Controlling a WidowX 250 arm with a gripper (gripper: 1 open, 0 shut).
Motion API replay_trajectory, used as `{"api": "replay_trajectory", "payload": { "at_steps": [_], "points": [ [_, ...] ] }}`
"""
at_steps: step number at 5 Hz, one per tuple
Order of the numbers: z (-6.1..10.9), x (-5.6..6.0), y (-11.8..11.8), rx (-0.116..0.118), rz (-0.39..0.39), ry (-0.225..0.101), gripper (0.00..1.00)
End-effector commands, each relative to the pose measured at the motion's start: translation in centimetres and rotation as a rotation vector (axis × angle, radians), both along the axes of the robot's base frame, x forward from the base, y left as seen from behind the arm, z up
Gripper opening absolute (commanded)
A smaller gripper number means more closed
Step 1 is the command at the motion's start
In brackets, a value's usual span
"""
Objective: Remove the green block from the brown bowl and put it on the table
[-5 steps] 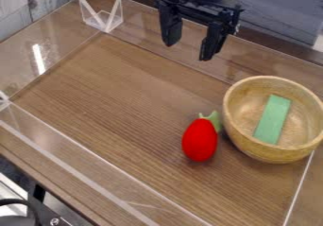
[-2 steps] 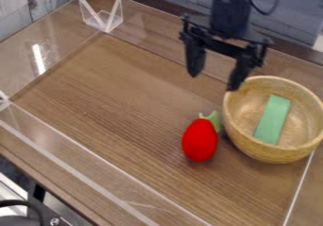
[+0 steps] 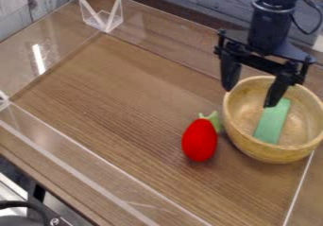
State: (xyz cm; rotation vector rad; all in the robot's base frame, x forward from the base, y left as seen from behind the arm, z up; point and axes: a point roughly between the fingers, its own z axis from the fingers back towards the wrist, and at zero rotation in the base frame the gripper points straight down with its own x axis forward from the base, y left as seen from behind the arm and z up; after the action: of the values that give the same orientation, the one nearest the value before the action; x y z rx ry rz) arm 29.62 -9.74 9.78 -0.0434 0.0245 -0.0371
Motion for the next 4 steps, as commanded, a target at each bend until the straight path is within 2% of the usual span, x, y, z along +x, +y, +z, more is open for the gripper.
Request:
{"api": "replay_trajectory", "payload": {
  "at_steps": [1,3,4],
  "points": [
    [1.3,1.1,-1.2,-0.032,0.012,-0.085,1.0],
    [0.9,1.6,-1.9,-0.047,0.033,-0.148,1.0],
    [0.4,2.1,-1.6,-0.043,0.068,-0.185,1.0]
  ]
}}
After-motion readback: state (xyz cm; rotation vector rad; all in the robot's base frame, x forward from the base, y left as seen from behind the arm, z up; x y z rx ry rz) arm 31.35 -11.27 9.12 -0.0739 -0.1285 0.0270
